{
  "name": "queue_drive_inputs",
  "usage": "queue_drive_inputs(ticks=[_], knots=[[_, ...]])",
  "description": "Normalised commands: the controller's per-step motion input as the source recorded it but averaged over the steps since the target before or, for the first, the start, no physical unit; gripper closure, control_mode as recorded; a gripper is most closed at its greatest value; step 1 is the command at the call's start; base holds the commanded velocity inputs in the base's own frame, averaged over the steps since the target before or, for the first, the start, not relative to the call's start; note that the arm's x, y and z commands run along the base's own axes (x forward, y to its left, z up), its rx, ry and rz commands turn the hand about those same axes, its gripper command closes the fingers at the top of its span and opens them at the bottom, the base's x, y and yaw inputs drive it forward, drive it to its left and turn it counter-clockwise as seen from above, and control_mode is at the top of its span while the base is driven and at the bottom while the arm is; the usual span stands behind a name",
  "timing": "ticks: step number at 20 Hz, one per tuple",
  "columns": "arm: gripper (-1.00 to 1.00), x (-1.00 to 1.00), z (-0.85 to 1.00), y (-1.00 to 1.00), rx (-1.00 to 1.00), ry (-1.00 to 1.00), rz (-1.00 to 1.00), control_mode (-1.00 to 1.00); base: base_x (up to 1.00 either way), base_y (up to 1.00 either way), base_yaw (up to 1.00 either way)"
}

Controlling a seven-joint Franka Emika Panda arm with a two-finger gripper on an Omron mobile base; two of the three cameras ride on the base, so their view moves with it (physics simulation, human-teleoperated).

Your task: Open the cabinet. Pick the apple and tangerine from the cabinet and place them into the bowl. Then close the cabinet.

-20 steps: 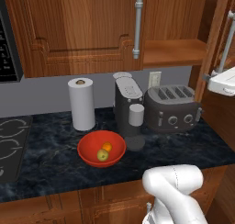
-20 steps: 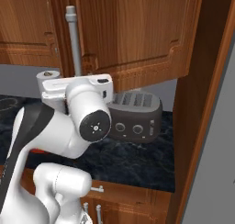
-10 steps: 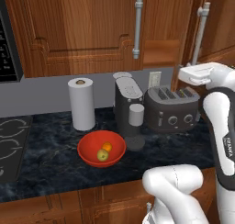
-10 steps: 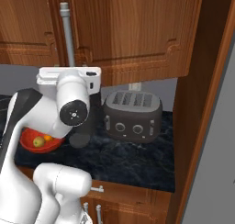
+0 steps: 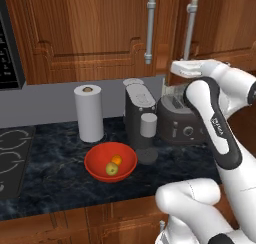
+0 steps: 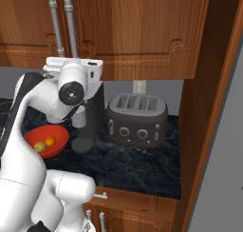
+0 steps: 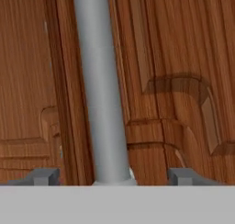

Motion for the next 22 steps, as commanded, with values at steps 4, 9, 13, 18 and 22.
queue_drive_inputs(ticks=[4, 9, 13, 18, 22], knots=[[-1.0, 1.0, 0.0, 0.0, 0.12, 0.04, 0.07, -1.0, 0.0, 0.0, 0.0], [-1.0, 1.0, -0.01, 0.0, 0.18, 0.05, 0.13, -1.0, 0.0, 0.0, 0.0], [-1.0, 1.0, -0.11, 0.08, 0.12, 0.0, 0.06, -1.0, 0.0, 0.0, 0.0], [-1.0, 1.0, -0.29, 0.39, 0.01, 0.0, 0.0, -1.0, 0.0, 0.0, 0.0], [-1.0, 0.46, 0.02, 0.34, 0.0, 0.0, 0.0, -1.0, 0.0, 0.0, 0.0]])
